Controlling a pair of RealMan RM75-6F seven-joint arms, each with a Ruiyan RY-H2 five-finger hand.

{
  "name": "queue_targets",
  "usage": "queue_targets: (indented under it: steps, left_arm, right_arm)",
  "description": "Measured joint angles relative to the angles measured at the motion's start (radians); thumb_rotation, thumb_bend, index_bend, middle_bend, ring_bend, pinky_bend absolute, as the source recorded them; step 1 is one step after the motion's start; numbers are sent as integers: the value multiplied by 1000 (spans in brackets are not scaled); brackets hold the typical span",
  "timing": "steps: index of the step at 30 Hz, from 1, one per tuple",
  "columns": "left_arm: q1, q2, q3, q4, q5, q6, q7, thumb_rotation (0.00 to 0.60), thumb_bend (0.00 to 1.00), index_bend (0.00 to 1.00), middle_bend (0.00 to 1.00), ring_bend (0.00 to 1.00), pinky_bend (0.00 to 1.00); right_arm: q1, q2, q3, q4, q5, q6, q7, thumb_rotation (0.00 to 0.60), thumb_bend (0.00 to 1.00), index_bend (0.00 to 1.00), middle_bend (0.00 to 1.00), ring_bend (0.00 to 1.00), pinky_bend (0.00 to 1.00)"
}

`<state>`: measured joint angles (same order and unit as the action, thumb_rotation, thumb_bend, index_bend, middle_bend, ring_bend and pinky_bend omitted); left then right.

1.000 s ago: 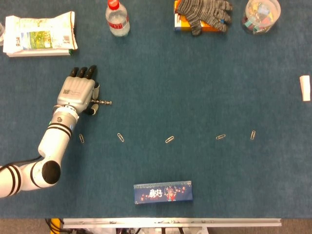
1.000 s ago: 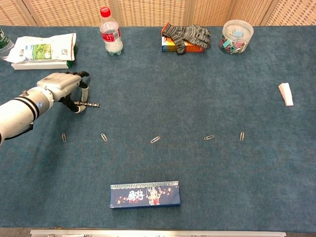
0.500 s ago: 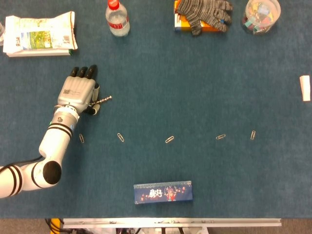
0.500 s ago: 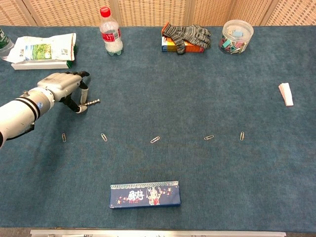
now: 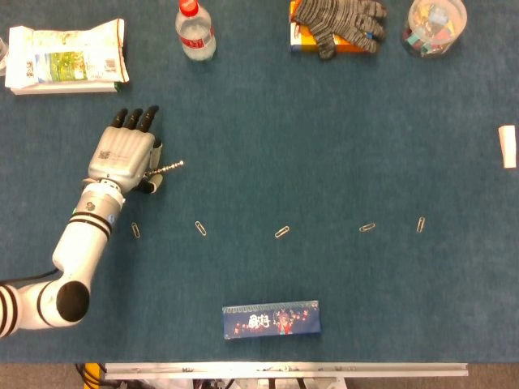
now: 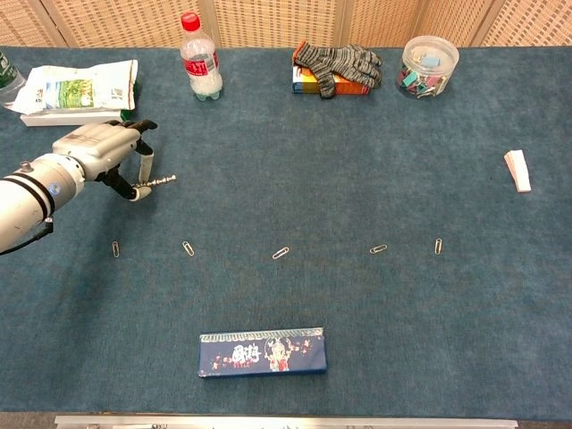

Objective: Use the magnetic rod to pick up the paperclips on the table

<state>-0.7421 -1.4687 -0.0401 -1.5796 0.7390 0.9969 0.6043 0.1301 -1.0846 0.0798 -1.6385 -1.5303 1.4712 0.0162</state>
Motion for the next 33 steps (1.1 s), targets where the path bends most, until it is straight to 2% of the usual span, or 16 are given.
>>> queue_targets:
  steps: [12, 17, 22, 33]
  left_arm:
    - [48, 169, 46, -248, 105, 77, 9, 600, 323, 578, 0, 0, 0]
    - [84, 244, 96, -337, 174, 100, 8, 600, 322, 578, 0, 0, 0]
    - [119, 262, 136, -361, 218, 111, 5, 600, 323, 576, 0, 0, 0]
    - [169, 236, 165, -315, 233, 91, -44, 600, 323, 577, 0, 0, 0]
  right_arm:
    - [1, -1, -4, -3, -7, -2, 0, 600, 39, 265, 240, 182, 297]
    - [1, -2, -5, -5, -9, -1, -2, 600, 40, 265, 240, 182, 297]
    - [2, -4, -8, -5, -11, -3, -5, 600, 39, 265, 241, 182, 297]
    - [3, -3, -7, -3, -8, -7, -2, 600, 39, 265, 240, 182, 297]
